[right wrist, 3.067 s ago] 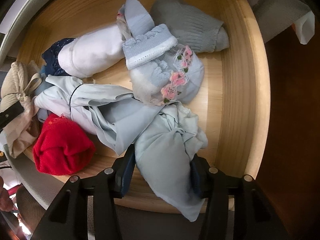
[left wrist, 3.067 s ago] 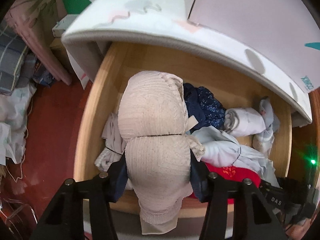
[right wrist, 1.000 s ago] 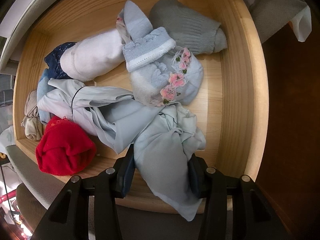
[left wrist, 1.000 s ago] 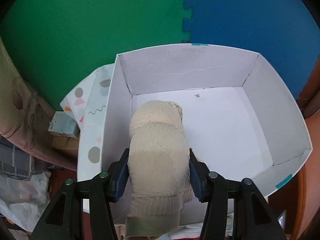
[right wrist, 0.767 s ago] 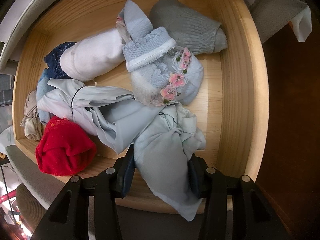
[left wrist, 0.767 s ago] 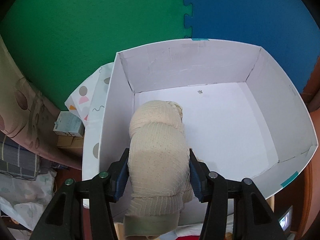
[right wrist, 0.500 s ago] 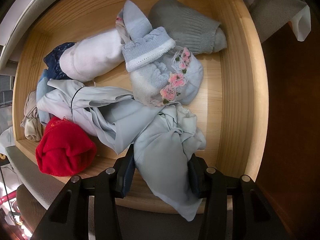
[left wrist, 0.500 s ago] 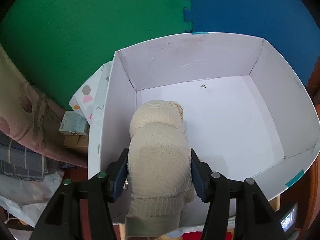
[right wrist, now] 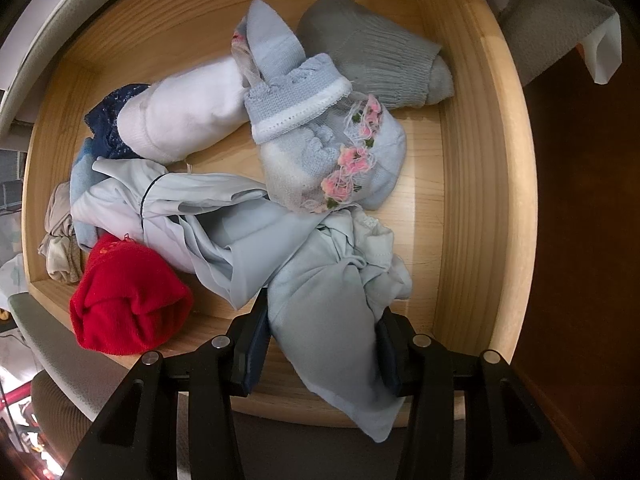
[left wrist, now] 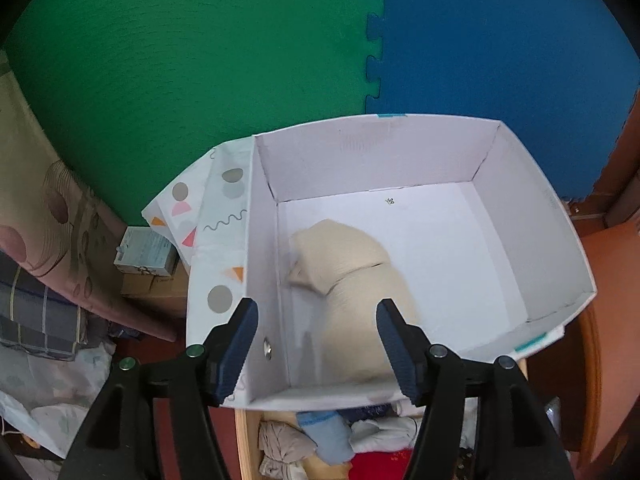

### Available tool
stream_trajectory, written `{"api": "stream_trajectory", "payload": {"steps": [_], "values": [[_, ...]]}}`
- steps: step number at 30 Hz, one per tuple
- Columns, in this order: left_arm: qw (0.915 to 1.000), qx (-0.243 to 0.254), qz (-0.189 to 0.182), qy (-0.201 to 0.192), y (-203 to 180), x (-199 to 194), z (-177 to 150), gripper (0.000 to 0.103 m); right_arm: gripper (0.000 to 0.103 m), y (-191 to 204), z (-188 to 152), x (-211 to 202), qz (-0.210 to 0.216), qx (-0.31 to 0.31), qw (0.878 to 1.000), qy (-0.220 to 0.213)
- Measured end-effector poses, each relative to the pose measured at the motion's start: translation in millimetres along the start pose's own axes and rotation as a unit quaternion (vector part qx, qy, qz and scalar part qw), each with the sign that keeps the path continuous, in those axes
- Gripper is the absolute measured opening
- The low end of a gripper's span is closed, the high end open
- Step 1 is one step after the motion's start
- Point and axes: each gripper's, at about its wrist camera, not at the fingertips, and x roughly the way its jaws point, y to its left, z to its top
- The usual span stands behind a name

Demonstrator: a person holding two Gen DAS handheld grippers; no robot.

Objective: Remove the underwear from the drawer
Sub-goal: 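Carry the light blue bundle into the white box and open the right gripper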

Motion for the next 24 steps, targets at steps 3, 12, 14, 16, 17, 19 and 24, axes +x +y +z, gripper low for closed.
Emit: {"api": "stream_trajectory", "payload": {"steps": [3, 12, 14, 16, 17, 19, 24], "values": [[1.0, 0.0, 0.001, -0.005, 8.5, -14.1, -6.9, 0.063, 0.044, 2.6, 0.1, 0.6, -0.003, -0.001, 1.0, 0.001], [0.9997, 0.013, 0.022, -0.005, 32.5, -48.1, -68.1, 0.063, 0.044, 11.4, -0.1, 0.4, -0.011, -0.003, 1.0, -0.005], [0.9996, 0.01, 0.027, -0.003, 36.8, -48.1, -86.7, 0.063, 0.043, 12.1, -0.9, -0.9, -0.009, -0.002, 1.0, -0.008], [0.9993, 0.008, 0.038, 0.0, 39.3, -44.0, -106.0, 0.063, 0.043, 11.7, -2.4, -3.3, -0.008, -0.003, 1.0, -0.013], [0.9991, 0.007, 0.042, 0.003, 39.6, -40.0, -115.6, 0.063, 0.043, 11.7, -3.3, -4.5, -0.007, -0.004, 1.0, -0.017], [0.9988, -0.005, 0.048, 0.01, 40.8, -30.3, -136.9, 0.063, 0.043, 12.0, -4.7, -7.7, -0.003, -0.003, 1.0, -0.023], [0.9978, -0.051, 0.025, 0.033, 42.7, -5.4, -173.1, 0.063, 0.042, 11.2, -7.6, -19.5, 0.007, -0.002, 0.999, -0.045]]}}
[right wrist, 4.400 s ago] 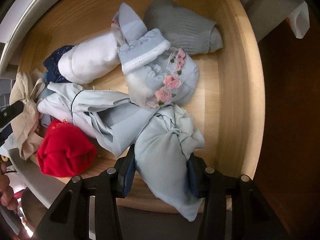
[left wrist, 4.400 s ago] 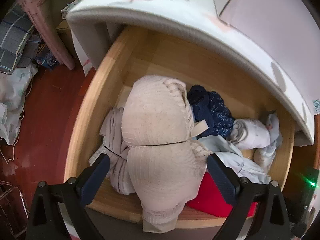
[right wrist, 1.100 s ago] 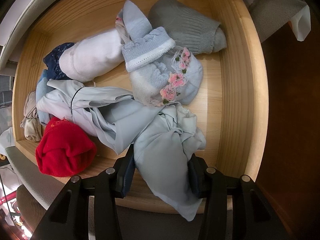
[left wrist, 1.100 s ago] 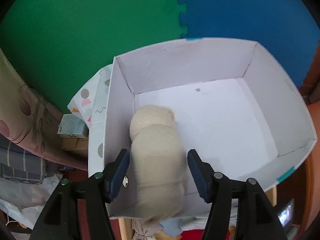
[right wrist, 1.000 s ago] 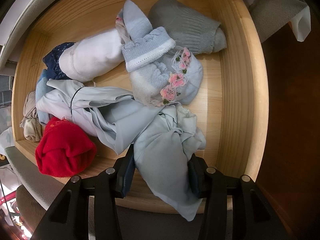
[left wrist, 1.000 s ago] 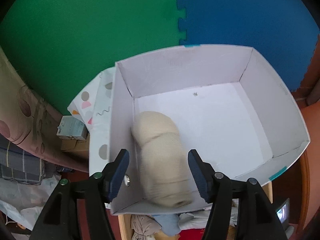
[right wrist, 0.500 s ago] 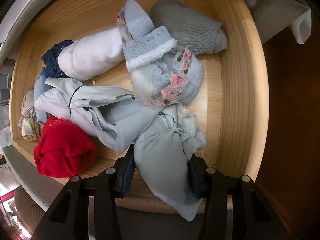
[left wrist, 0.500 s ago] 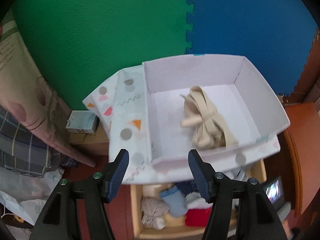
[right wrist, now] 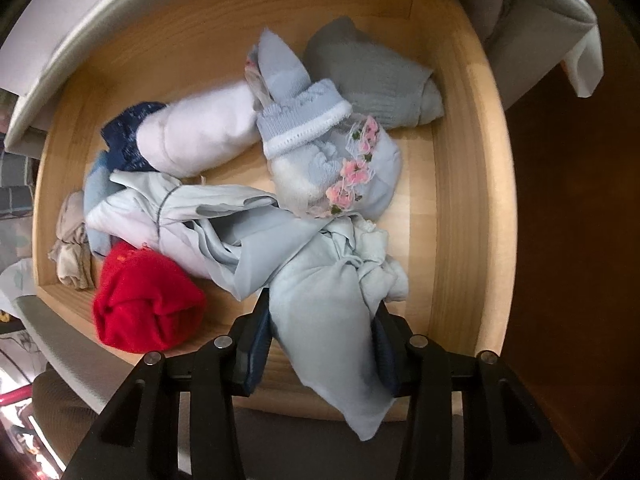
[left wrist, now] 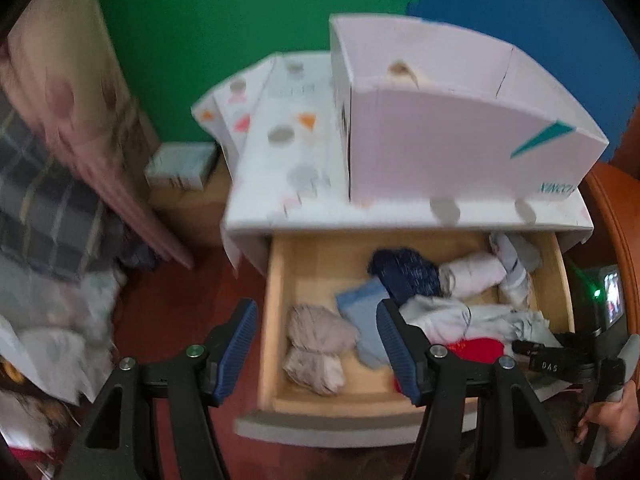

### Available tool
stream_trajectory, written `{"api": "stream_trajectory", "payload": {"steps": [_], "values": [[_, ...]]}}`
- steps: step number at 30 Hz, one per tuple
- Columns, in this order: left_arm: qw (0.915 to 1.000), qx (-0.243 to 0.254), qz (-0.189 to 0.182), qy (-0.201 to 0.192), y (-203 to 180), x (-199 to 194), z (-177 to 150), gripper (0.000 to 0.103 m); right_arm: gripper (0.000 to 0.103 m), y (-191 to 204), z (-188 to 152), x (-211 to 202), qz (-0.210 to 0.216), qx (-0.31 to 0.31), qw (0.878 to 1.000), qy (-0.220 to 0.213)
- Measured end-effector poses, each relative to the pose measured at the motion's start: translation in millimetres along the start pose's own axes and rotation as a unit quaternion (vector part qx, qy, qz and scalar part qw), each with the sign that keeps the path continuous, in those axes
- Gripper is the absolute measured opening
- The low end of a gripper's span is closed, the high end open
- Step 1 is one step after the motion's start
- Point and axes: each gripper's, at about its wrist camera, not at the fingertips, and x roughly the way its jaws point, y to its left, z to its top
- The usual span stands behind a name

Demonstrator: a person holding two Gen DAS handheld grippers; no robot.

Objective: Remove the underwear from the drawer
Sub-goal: 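Carry the light blue bundle into the white box and open the right gripper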

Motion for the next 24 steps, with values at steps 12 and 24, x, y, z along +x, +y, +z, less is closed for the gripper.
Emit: {"api": "stream_trajectory", "payload": {"steps": [12, 24], "values": [[0.9979, -0.063, -0.006, 0.018, -0.3, 37.6, -49.0, 0.063, 0.041, -1.8, -1.4, -47.8, -0.01, -0.015, 1.0, -0.019], [0.9961, -0.088, 0.008, 0.005, 10.4, 49.3, -62.5, 0.063, 0.041, 20.4, -2.8, -146.9, 0.015, -0.049, 0.995, -0.081]]}}
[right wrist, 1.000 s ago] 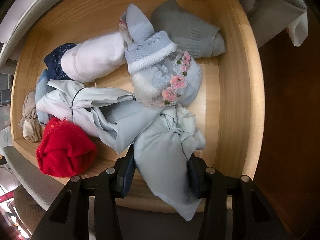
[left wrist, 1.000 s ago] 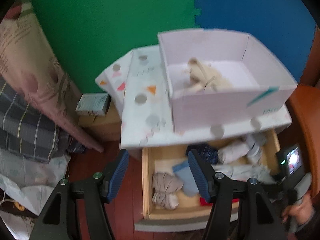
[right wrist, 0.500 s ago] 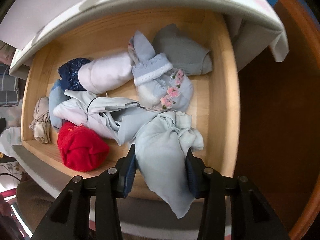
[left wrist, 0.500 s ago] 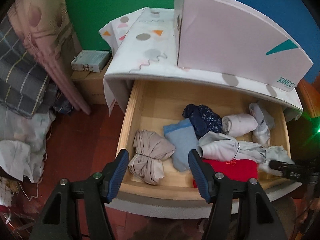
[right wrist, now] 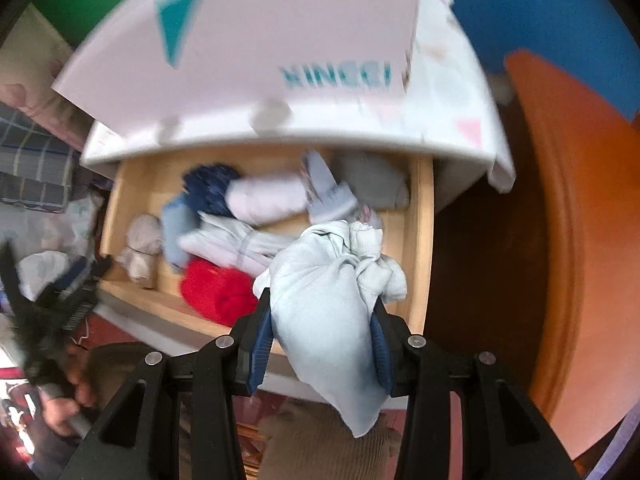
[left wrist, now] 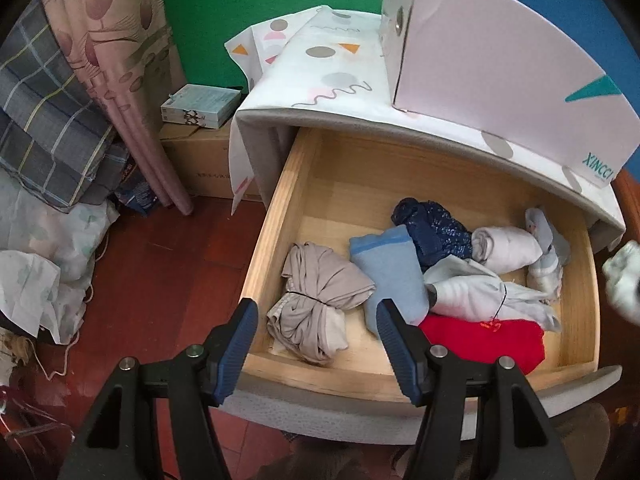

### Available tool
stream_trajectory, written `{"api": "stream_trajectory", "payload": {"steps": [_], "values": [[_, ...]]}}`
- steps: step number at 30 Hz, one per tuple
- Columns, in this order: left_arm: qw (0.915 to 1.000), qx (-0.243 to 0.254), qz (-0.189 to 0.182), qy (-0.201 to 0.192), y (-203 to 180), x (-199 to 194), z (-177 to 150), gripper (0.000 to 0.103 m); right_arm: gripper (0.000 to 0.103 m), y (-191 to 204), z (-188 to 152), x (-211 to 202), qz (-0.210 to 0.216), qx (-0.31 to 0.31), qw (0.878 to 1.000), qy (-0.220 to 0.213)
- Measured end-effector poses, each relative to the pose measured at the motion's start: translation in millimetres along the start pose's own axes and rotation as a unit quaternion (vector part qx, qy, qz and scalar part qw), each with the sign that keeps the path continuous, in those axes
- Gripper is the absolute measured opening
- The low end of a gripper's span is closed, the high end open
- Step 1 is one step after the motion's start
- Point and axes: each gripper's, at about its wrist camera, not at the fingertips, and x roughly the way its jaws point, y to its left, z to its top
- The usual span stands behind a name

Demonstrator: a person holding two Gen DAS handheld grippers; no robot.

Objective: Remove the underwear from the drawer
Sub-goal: 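Carry the light blue bundle into the white box and open the right gripper, then move the right gripper back into the drawer and grasp the pale blue flowered sock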

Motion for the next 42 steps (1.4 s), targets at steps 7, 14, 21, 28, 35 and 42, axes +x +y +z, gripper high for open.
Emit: {"api": "stream_trajectory", "payload": {"steps": [7, 14, 21, 28, 35, 42], "values": [[0.9999, -0.009, -0.001, -0.009, 1.2, -1.1, -1.5, 0.063, 0.041, 29.6, 43.4, -68.6, 0.01, -0.026, 0.997, -0.071], [0.9999, -0.012, 0.005, -0.007, 2.6, -0.1, -1.6, 0.063, 0.041, 41.4, 115.0, -97.7, 0.003, -0.016, 0.992, -0.123], [0.9998, -0.006, 0.013, -0.01, 0.7, 0.8, -2.1, 0.063, 0.041, 32.1, 169.6, -60.3, -0.029, 0.006, 0.994, -0.101], [0.9998, 0.003, 0.014, -0.013, -1.5, 0.4, -2.8, 0.063, 0.041, 18.9, 191.4, -7.1, -0.039, 0.03, 0.997, -0.067], [0.9998, 0.005, 0.014, -0.014, -2.0, 0.5, -2.4, 0.063, 0.046, 8.7, 199.0, 20.4, -0.038, 0.044, 0.997, -0.054], [0.9998, 0.007, 0.013, -0.015, -4.0, 1.0, -1.9, 0.063, 0.064, 19.9, 191.9, 0.8, -0.019, 0.021, 0.997, -0.074]]}}
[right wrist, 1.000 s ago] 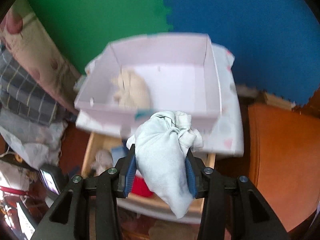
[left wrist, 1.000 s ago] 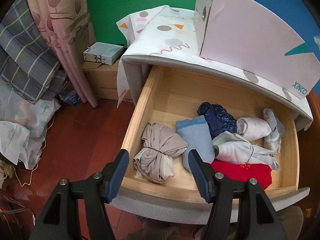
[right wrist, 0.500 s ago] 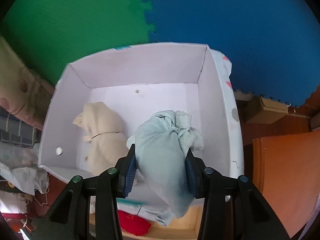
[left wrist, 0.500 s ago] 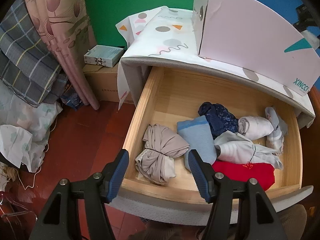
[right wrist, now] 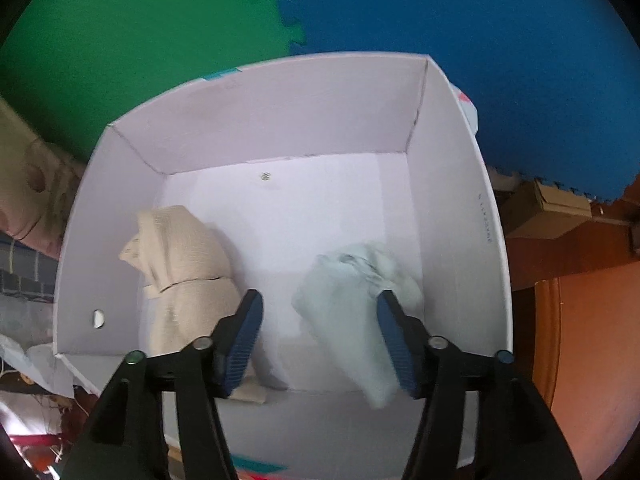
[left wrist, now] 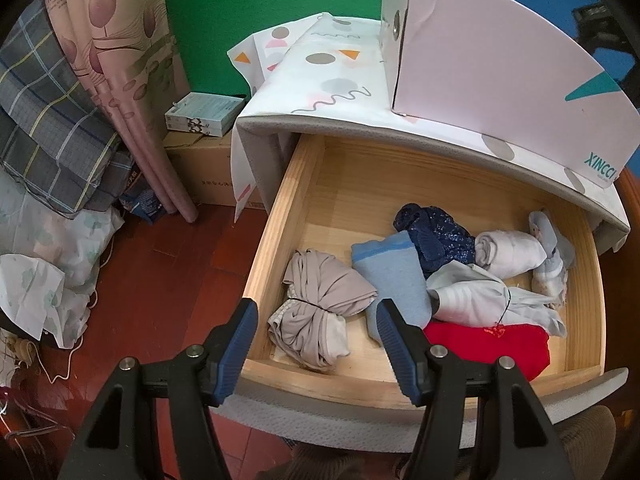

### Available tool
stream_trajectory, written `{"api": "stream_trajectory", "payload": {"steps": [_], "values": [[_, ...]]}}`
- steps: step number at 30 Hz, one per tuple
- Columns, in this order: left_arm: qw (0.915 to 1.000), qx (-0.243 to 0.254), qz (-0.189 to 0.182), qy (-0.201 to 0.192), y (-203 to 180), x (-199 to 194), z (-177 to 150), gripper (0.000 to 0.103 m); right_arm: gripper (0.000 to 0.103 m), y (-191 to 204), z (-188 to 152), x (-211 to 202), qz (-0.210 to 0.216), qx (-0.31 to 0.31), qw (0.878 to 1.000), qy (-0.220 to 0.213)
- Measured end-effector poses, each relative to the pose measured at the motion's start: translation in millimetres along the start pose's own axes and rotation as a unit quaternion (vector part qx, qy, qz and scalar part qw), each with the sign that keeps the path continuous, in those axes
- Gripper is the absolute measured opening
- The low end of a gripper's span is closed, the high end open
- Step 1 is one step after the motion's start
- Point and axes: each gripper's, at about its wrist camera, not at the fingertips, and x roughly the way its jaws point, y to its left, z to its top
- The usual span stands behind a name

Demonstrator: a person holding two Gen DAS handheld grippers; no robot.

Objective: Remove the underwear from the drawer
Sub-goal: 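Move the right gripper back into the drawer and grasp the pale blue flowered sock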

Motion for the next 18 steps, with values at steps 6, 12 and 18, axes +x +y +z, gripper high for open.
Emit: {"api": "stream_trajectory", "payload": {"steps": [6, 12, 18], "values": [[1.0, -0.004, -0.001, 0.004, 1.5, 1.3, -0.4, 0.063, 0.074, 18.4, -30.5, -50.5, -0.003, -0.08, 0.996, -0.038], [1.0, -0.007, 0.0, 0.005, 3.5, 1.4, -0.8, 0.063, 0.087, 7.6, -80.9, -80.0, -0.002, -0.102, 0.994, -0.036], [0.9997, -0.018, -0.003, 0.013, 8.3, 3.8, -0.5, 0.063, 0.087, -7.6, -134.0, -59.7, 0.014, -0.099, 0.995, 0.019]]}}
